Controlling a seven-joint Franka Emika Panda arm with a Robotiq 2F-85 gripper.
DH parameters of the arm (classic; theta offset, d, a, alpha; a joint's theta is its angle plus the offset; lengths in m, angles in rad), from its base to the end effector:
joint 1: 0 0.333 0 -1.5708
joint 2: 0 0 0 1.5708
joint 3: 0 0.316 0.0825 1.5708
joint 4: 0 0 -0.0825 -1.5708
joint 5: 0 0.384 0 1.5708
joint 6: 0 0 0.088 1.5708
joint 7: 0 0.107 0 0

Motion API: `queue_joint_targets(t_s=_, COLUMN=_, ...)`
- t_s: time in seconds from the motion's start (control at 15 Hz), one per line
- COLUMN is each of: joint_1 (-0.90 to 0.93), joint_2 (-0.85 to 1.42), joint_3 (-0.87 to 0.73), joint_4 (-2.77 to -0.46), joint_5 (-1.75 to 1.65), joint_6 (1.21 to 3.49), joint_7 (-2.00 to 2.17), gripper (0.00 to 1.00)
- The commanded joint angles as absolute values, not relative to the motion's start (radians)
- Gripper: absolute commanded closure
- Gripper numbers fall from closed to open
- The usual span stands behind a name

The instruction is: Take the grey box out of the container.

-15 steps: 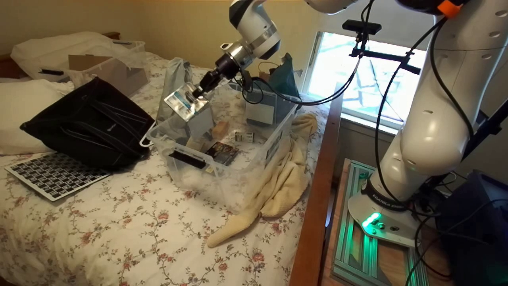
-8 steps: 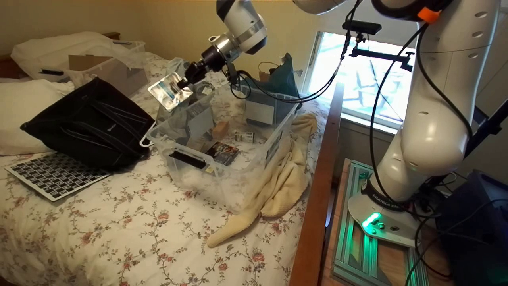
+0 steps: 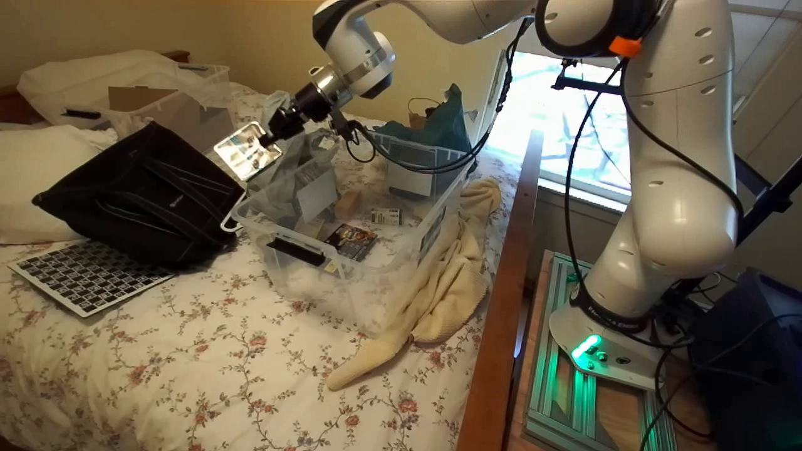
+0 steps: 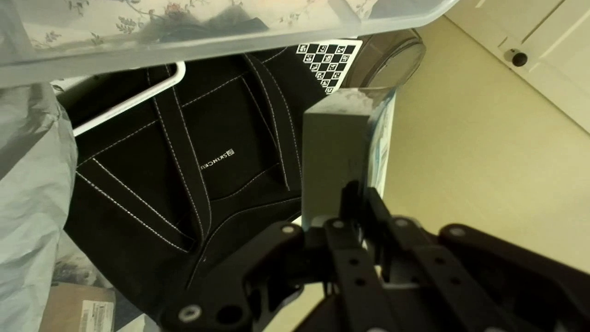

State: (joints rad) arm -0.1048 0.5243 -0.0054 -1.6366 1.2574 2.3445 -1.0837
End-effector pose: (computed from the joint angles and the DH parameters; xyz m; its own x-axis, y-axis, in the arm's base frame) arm 0.7038 -0.0629 0.3396 0.7932 -0.1245 0.5961 0.3010 -0.7708 -0.5616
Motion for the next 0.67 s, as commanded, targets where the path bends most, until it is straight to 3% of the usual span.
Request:
queue_joint_targets(t_s=0.0, joint_1=-0.098, joint_2=0.599, joint_3=0.002, joint_4=-1.534, joint_5=1.250, joint_6=2.380, joint_7=-1.021, gripper=0.98)
queue_joint_targets(t_s=0.07, joint_1=-0.096, joint_2=0.611, joint_3=0.003, joint_4=-1.521, joint_5=1.244, joint_6=2.386, joint_7=-1.009, gripper=0.68)
queue_joint_targets(t_s=0.2, joint_1=-0.096, joint_2=0.627, joint_3=0.005, joint_4=-1.499, joint_5=1.238, joint_6=2.392, joint_7=-0.989, gripper=0.60)
queue_joint_targets(t_s=0.6, joint_1=-0.098, joint_2=0.628, joint_3=0.011, joint_4=-1.485, joint_5=1.234, joint_6=2.399, joint_7=-0.970, gripper=0.18)
